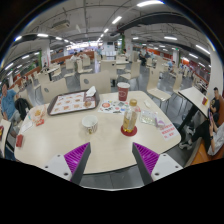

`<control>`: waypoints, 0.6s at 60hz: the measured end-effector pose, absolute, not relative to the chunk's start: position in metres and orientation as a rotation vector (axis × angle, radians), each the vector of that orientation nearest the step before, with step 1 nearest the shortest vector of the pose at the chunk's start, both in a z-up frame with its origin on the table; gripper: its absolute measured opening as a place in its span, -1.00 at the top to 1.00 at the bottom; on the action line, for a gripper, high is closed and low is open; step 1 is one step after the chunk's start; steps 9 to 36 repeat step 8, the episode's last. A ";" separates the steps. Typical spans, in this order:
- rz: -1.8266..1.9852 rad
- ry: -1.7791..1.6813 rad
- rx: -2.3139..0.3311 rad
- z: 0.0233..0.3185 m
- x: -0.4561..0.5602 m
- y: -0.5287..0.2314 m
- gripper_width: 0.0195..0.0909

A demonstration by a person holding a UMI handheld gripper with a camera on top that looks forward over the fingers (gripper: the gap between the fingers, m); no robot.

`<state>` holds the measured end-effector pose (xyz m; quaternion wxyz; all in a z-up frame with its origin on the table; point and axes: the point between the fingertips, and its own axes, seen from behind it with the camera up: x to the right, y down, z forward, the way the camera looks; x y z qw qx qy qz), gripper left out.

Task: Pour water

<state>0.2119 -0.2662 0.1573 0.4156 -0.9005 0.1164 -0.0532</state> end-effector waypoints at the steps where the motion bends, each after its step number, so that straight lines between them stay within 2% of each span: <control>1: -0.138 0.289 -2.260 0.158 0.212 -0.266 -0.84; 36: -0.170 0.257 -2.260 0.161 0.216 -0.266 -0.83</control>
